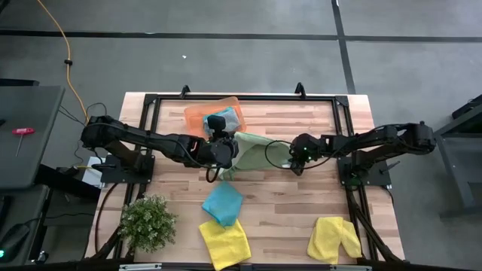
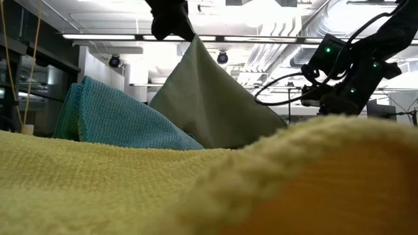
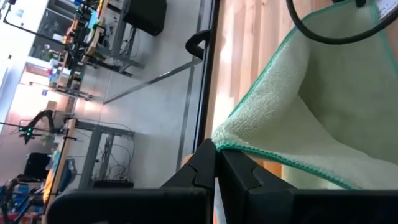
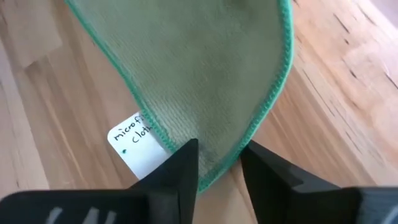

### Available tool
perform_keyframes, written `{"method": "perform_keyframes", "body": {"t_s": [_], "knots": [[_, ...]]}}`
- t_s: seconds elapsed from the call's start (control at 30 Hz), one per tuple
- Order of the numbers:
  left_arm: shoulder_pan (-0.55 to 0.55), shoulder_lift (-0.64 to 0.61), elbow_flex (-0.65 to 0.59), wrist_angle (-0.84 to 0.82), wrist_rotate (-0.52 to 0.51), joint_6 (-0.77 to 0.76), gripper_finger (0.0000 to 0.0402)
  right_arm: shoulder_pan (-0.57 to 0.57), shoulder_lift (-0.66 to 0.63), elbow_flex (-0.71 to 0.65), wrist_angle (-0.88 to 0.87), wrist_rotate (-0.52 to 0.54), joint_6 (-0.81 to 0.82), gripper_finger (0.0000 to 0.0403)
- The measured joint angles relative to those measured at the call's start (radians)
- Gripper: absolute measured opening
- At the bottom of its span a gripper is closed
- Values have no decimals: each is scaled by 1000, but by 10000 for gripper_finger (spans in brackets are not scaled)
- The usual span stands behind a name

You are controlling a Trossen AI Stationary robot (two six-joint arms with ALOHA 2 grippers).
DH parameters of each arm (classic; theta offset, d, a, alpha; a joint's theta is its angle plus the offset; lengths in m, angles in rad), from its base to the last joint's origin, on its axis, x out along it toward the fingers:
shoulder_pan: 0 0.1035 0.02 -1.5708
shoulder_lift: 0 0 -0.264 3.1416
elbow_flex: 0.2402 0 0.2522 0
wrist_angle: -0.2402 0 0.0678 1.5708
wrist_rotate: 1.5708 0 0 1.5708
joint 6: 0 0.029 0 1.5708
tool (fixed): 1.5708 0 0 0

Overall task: Fold microfiber towels
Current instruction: Fold the green microfiber cloth

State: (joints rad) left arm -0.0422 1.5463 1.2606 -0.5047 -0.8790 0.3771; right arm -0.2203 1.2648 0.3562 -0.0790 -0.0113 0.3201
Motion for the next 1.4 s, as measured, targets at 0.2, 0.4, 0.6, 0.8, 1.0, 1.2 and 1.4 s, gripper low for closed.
{"method": "perform_keyframes", "body": {"t_s": [0.2, 0.4, 0.6, 0.8, 1.0, 1.2, 1.4], "knots": [[0, 0, 0, -1, 0, 0, 0, 10, -1, 2, -11, 3, 21, 101], [0, 0, 0, -1, -11, 0, 0, 32, -1, 1, -29, 18, 23, 95], [0, 0, 0, -1, -32, 0, 0, 79, -2, 3, -67, 131, 61, 12], [0, 0, 2, -1, -86, 30, 0, 122, -13, 39, -140, 180, 75, 3], [-10, -32, 94, -22, -131, 53, 0, 170, -119, 220, -400, 334, 39, 1], [-61, -86, 193, -51, -153, 28, 0, 260, -215, 469, -685, 492, 20, 1], [-128, -178, 206, -98, -191, -58, 0, 345, -223, 687, -867, 577, 34, 0]]}}
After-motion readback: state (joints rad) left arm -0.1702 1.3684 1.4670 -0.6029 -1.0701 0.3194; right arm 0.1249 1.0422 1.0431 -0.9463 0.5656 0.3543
